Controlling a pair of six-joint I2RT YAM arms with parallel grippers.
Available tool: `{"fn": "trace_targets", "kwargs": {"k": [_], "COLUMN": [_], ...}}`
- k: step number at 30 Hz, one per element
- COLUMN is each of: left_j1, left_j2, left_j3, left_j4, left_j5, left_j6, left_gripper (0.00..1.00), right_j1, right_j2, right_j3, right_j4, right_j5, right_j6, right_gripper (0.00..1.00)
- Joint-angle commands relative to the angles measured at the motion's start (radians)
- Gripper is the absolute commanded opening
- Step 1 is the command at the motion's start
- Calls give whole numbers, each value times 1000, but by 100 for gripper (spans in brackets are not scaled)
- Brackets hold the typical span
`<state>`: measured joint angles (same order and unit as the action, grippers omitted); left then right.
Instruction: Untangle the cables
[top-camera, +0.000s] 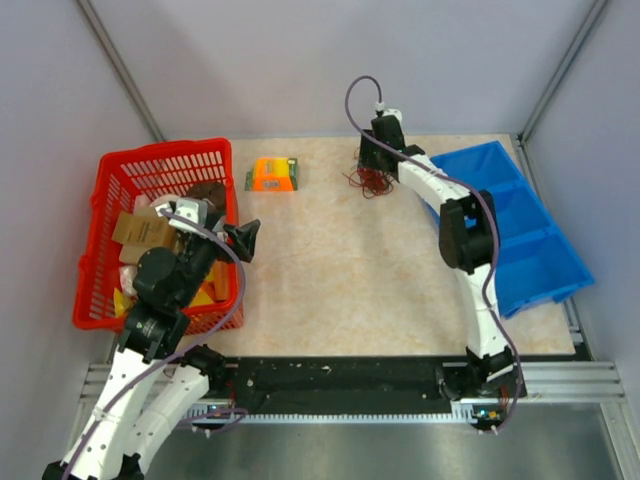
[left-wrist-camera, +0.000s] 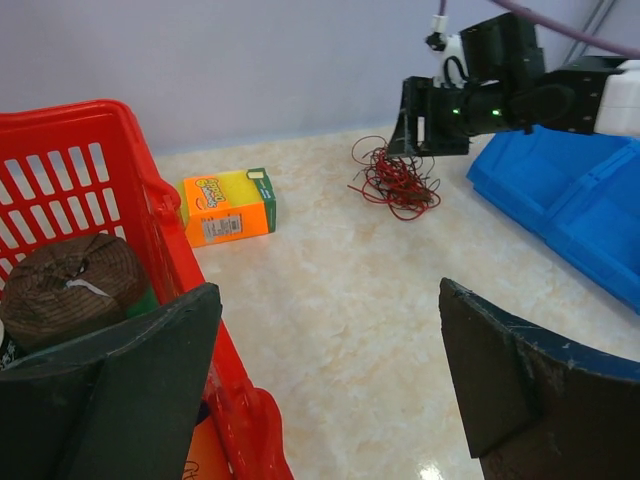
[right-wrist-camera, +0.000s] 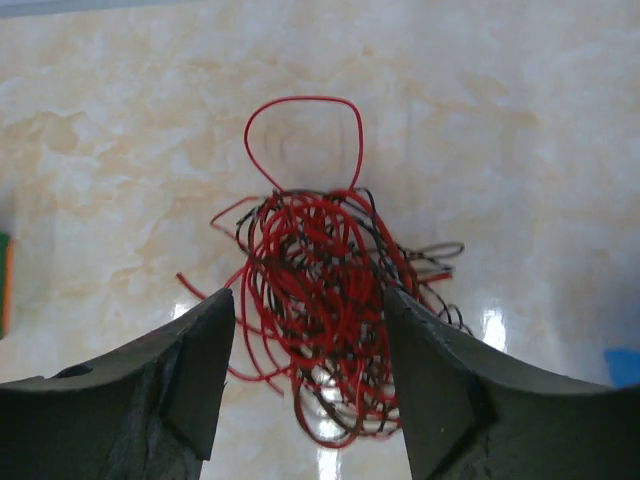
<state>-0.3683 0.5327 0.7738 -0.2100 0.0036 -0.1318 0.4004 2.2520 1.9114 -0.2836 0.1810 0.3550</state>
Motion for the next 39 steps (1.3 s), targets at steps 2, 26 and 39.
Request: {"fn": "trace_targets", "kwargs": {"k": [2,26,39], "left_j1": [-1,-1,-202], "left_j2": [9,162,499], "left_j3": [-8,12,303], "left_j4": [64,57,-156], "left_j5": [52,231,507], "left_j6": [-12,-66,-149], "left_gripper": [93,86,77], "right_j1": [14,423,187], "right_j2": [167,-969,-1396], "right_j3": [278,-1268,-1319], "right_j4": [-195,362,34], "right_j5": [66,-439,-337], "right_j6": [-94,286,199], "right_gripper": [47,29,69]}}
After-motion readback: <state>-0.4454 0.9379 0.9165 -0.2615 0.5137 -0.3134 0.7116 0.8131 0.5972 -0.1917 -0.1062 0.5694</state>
